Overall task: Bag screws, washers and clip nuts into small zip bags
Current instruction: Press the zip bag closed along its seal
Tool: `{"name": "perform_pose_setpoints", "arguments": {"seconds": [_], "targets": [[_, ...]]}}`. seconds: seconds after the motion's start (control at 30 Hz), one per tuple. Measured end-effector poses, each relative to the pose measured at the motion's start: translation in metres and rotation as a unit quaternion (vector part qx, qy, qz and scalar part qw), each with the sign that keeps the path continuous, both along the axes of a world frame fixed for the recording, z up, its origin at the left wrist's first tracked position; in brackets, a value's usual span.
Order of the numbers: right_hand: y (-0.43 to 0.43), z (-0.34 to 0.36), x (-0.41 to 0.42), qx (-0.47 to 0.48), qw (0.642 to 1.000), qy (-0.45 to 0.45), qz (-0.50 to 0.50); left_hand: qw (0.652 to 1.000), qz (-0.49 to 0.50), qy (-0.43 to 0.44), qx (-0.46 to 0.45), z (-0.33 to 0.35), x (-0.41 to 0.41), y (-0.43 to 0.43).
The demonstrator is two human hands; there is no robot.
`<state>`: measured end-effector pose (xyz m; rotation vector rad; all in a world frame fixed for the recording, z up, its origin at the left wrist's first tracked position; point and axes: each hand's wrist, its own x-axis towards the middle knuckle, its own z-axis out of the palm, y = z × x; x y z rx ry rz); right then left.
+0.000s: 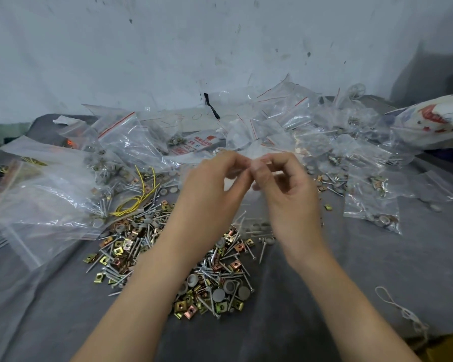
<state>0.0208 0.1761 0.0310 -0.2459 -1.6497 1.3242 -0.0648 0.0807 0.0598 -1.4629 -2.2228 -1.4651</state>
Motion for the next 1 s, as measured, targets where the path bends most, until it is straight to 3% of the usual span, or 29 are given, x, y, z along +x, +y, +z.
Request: {"name": "perform_pose_setpoints", "arguments": {"seconds": [0.1,0.33,0.57,0.73,0.8,0.9,1.0], "targets": [[-0.001,0.002,-0.001,0.008,0.999,0.005,-0.031,1.0,0.007,0.022,0.011,-0.001,0.002,-0.001],[0.008,0.014,-0.002,-0.027,0.99,0.058,-0.124,0.999,0.039,-0.022,0.029,0.004,-0.007,-0.01],[0.008,0.013,-0.006,-0.032,0.99,0.059,-0.121,0.992,0.044,-0.104,0.062,0.009,-0.01,-0.014],[0.013,0.01,-0.012,-0.03,0.996,0.02,-0.085,0.987,0.015,-0.158,0.026,0.013,-0.021,-0.017],[0.014,0.005,-0.015,-0.022,0.998,-0.002,-0.066,0.983,0.054,-0.172,0.039,0.016,-0.035,-0.021],[0.018,-0.004,-0.018,-0.032,0.998,-0.02,-0.051,0.95,0.165,-0.212,0.157,0.023,-0.063,-0.037],[0.024,-0.011,-0.02,-0.051,0.996,-0.054,-0.04,0.873,0.275,-0.258,0.311,0.027,-0.097,-0.067]]}}
